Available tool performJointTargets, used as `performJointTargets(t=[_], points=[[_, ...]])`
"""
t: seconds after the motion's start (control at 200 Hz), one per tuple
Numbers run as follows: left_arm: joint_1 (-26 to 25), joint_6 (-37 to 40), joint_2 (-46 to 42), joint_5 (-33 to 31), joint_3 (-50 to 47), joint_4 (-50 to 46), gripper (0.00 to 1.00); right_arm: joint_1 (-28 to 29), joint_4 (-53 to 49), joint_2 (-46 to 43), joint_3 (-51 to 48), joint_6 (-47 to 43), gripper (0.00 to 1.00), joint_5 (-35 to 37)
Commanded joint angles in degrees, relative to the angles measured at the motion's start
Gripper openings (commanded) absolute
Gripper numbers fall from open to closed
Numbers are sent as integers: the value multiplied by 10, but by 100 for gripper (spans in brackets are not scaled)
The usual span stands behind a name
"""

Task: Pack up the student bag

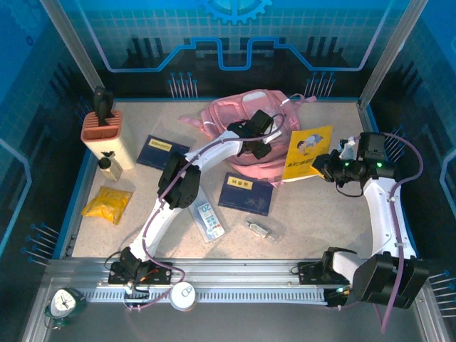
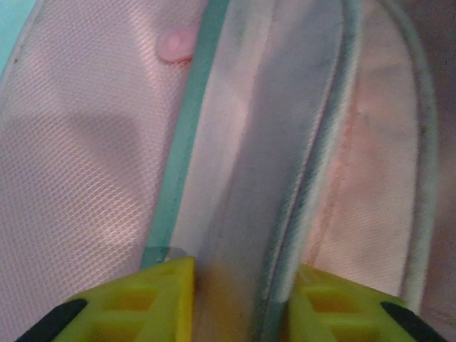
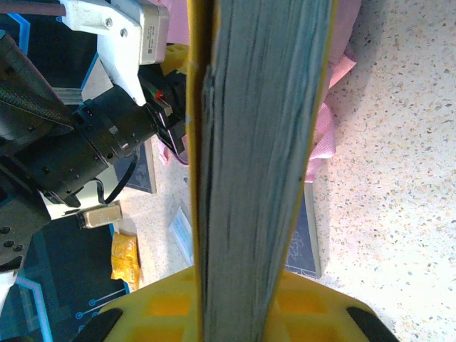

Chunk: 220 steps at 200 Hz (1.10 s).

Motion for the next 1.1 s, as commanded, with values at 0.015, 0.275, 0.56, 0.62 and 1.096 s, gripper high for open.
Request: performJointTargets(t=[0.015,0.275,0.56,0.62,1.096], points=[[5,15,-5,-39,18,-7,15,-10,12,-4,33,-22,2,-1],[6,40,-110,-52,-10,18,0,-10,-49,-11,61,-26,0,42],[23,44,-168,-52,17,42,0,-8,-69,-5,59,-22,0,50],[27,34,-171,-49,27,45,0,5,-54,1,50,-19,0,31],[31,-31,-180,-21,72,62,0,98,23,31,21,-14,2,-17]])
